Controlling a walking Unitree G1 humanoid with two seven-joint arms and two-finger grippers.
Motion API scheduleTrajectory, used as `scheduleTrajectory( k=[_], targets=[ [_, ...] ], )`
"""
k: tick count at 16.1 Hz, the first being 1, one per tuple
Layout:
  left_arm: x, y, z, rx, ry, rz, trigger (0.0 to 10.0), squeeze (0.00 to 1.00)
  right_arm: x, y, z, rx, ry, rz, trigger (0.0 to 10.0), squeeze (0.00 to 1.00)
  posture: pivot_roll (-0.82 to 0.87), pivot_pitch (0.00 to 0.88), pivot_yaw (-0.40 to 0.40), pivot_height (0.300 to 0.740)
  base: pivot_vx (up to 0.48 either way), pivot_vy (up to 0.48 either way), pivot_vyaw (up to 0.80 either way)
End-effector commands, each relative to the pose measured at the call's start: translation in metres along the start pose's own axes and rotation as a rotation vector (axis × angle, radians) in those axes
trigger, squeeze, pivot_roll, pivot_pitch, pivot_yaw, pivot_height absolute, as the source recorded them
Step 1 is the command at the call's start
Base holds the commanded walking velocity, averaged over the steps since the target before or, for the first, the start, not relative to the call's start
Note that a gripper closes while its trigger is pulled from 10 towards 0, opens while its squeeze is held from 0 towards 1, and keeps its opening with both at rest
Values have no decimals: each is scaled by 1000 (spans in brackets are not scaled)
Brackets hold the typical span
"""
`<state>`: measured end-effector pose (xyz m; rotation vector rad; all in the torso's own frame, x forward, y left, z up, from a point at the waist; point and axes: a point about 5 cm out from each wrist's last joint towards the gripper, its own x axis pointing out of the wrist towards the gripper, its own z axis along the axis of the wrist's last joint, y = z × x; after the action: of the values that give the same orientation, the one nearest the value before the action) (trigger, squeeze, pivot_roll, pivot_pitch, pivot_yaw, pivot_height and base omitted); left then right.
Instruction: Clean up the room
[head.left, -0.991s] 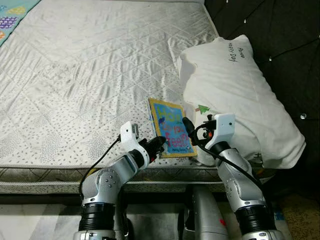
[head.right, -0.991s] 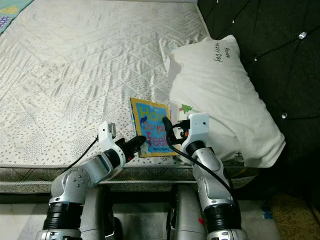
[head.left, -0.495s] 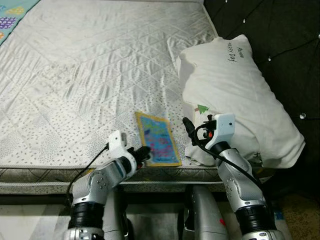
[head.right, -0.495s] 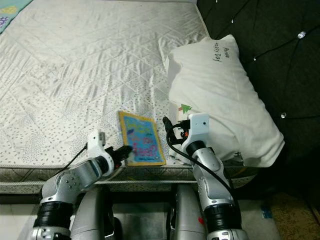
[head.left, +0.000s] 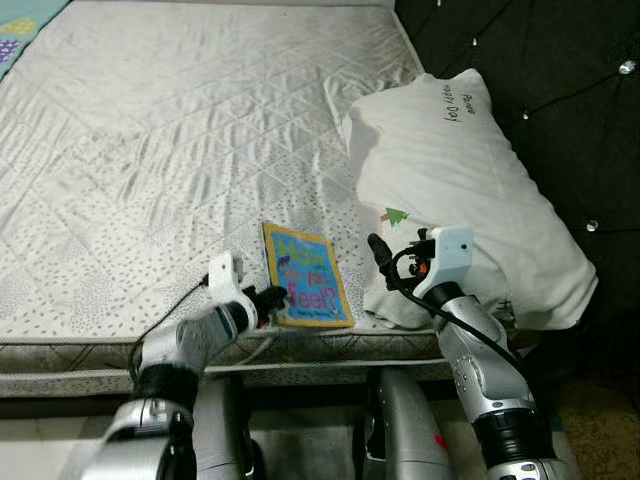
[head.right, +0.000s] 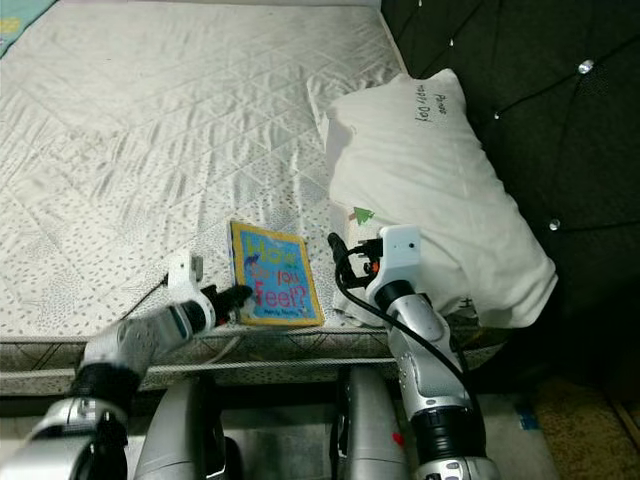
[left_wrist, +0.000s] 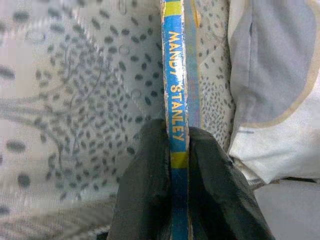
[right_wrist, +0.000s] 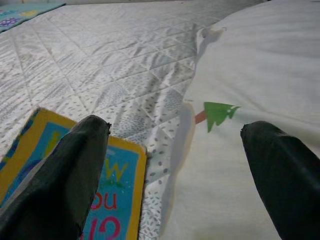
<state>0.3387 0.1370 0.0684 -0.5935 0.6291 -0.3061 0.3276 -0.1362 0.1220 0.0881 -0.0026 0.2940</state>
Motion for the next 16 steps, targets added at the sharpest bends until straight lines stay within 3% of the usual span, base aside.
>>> scheduleTrajectory(
  k=[1,3,4,9,16],
  targets=[
    [-3,12,2,38,-9,68,10000,0,-2,-5,-1,3,9,-19,10000,0,-45,177,-38,571,0,0,0],
    [-3,19,9,93,-26,110,10000,929,-2,-3,-1,5,10,-17,10000,0,-47,178,-39,571,0,0,0],
    [-3,21,10,110,-22,106,10000,1000,-2,-3,-1,5,10,-15,10000,0,-47,179,-40,571,0,0,0],
    [-4,29,15,212,9,128,10000,1000,-1,-4,0,1,10,-16,10000,0,-52,180,-42,571,0,0,0],
    [-21,56,39,341,-53,303,10000,1000,0,-4,-1,0,12,-12,10000,0,-46,171,-40,571,0,0,0]
  ],
)
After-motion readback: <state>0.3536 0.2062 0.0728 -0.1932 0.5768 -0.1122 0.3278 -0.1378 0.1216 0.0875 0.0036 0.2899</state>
